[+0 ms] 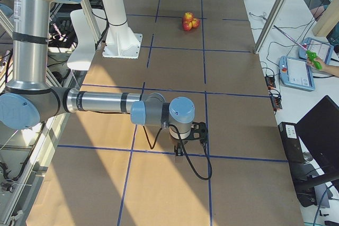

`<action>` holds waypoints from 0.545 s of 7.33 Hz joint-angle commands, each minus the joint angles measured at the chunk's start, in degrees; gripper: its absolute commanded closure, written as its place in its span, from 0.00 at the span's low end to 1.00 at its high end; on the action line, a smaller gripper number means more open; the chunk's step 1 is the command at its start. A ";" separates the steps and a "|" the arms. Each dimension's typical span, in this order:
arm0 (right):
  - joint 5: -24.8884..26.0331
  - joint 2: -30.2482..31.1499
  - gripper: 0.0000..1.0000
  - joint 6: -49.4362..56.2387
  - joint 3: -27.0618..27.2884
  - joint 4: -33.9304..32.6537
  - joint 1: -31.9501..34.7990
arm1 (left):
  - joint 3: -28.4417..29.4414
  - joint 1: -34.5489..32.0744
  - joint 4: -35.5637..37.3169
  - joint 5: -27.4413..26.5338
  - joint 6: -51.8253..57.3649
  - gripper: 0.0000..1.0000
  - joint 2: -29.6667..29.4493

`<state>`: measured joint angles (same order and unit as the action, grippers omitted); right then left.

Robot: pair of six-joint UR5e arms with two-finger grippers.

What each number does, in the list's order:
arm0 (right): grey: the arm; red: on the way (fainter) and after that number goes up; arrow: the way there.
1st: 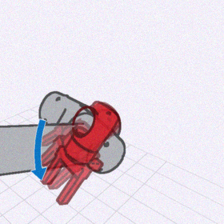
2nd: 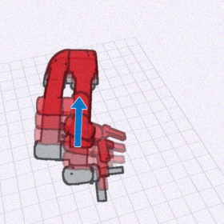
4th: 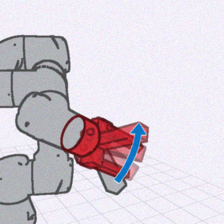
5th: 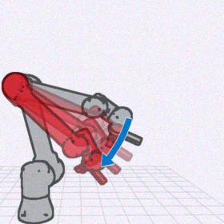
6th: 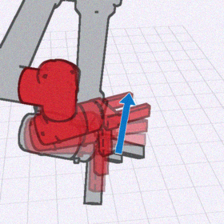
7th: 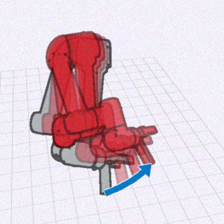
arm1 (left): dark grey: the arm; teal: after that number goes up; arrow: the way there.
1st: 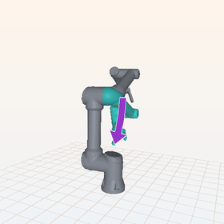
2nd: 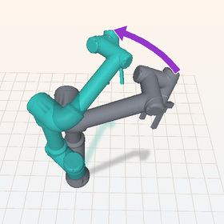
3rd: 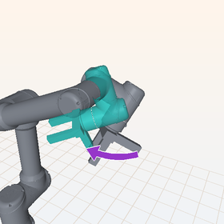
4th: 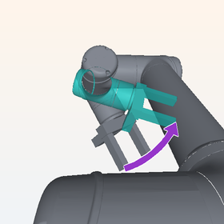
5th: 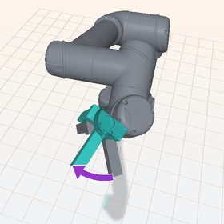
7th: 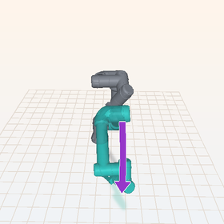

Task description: Stack apples

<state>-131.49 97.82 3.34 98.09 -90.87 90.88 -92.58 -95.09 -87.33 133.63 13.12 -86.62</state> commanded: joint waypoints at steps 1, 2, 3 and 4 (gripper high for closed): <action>0.00 0.00 0.00 0.00 0.00 0.08 0.00 | -0.58 0.08 0.58 -0.22 -0.03 0.00 -0.13; 0.00 0.00 0.00 0.00 0.00 -0.01 0.00 | -0.67 0.08 0.93 -0.22 0.15 0.00 -0.30; 0.00 0.00 0.00 0.00 0.00 0.08 0.00 | -0.59 0.08 1.29 -0.30 0.15 0.00 -0.05; 0.00 0.00 0.00 0.00 0.00 0.08 0.00 | -0.50 0.08 1.46 -0.39 0.24 0.00 0.39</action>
<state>-131.48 97.82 3.34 98.09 -90.81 90.88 -93.14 -95.01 -86.18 133.35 13.27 -86.62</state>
